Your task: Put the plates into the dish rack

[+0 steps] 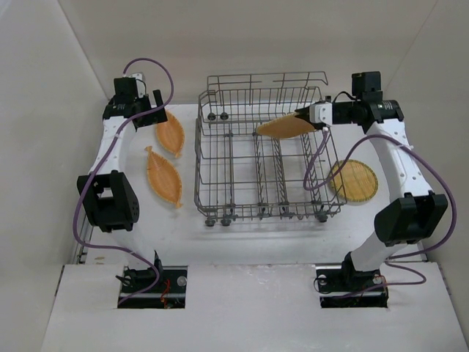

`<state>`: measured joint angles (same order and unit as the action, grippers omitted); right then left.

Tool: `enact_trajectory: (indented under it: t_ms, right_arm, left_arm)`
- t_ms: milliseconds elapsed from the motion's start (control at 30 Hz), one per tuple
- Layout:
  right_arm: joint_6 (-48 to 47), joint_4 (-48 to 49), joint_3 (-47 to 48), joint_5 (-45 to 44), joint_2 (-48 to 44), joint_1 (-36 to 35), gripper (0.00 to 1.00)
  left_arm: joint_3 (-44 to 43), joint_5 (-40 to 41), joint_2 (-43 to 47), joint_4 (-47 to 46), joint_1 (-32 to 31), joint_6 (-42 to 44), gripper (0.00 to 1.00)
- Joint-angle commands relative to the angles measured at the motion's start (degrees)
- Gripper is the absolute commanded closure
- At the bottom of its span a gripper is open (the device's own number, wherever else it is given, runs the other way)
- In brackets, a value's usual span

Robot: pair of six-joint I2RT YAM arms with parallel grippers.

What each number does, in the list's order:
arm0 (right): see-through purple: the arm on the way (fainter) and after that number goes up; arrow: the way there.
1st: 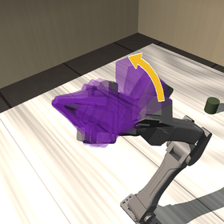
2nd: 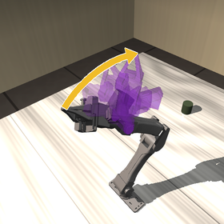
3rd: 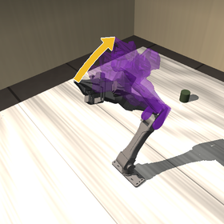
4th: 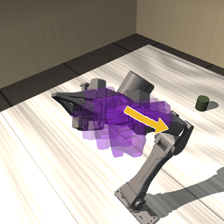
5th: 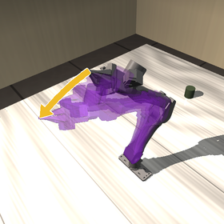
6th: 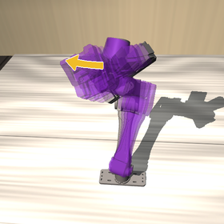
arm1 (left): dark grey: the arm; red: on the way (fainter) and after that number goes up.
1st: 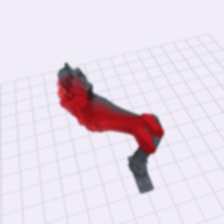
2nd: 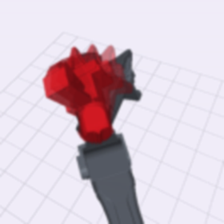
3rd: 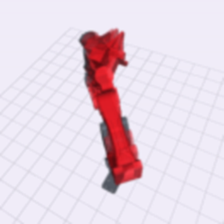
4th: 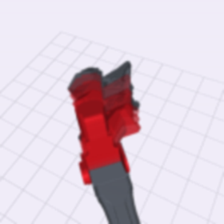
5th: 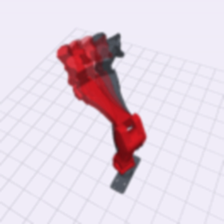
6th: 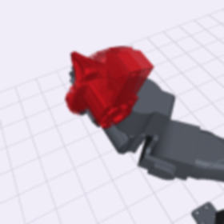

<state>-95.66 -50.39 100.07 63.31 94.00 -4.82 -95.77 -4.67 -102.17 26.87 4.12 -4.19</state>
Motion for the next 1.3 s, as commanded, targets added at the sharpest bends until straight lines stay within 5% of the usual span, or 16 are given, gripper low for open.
enact_trajectory:
  t_ms: [0,900,1000,1200,1267]
  right_arm:
    - [0.47,7.58,-0.67,3.75,-3.64,0.29,1.0]
    - [-9.54,3.55,-4.62,-6.35,4.27,1.44,0.98]
    - [-9.46,3.46,-5.59,-8.63,4.0,1.53,0.87]
    - [-8.32,1.88,-3.84,-9.26,3.21,1.26,0.13]
    - [-7.44,2.57,-3.74,-8.56,1.81,1.17,0.02]
  left_arm:
    - [-2.85,0.01,0.92,-0.86,-0.21,-0.56,0.0]
    - [-4.25,-0.08,0.48,-0.51,3.04,-0.12,0.0]
    - [-5.57,-0.08,-0.48,-0.33,3.04,-0.12,0.0]
    - [-6.45,-0.34,-1.54,-0.33,2.78,-0.12,0.0]
    - [-6.1,-0.26,-1.54,-0.51,2.43,-0.12,0.0]
